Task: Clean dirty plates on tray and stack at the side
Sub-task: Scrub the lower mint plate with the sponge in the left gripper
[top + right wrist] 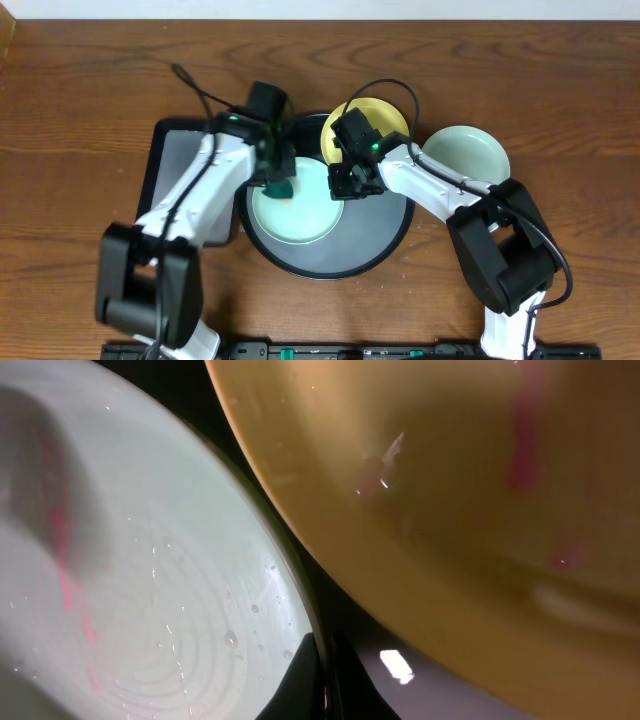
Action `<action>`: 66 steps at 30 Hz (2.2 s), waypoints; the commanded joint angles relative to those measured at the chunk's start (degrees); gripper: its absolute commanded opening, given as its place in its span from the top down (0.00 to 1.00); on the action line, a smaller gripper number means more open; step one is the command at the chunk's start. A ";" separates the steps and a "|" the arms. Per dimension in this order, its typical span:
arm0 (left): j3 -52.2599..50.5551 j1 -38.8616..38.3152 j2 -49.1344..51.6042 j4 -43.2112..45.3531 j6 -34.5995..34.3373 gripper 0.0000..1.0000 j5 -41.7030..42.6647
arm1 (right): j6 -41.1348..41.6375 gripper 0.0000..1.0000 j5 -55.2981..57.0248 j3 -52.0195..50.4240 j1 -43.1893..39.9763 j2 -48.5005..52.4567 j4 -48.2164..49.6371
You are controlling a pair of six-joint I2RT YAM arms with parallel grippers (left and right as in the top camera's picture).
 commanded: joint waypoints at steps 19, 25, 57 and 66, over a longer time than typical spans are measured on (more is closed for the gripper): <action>-0.44 -1.51 9.99 3.50 17.79 0.92 19.74 | 1.01 0.99 -0.11 0.11 -0.13 1.40 -0.15; -0.44 -1.29 9.99 1.42 -13.86 0.92 -16.35 | 0.98 0.99 -0.09 0.11 -0.13 1.40 0.00; -0.44 -1.44 9.99 -1.84 -11.47 0.93 -19.04 | 0.98 0.99 -0.09 0.11 -0.13 1.40 0.20; -0.44 -1.51 9.99 -5.60 11.19 0.93 16.39 | 0.98 0.99 -0.09 0.11 -0.13 1.40 0.24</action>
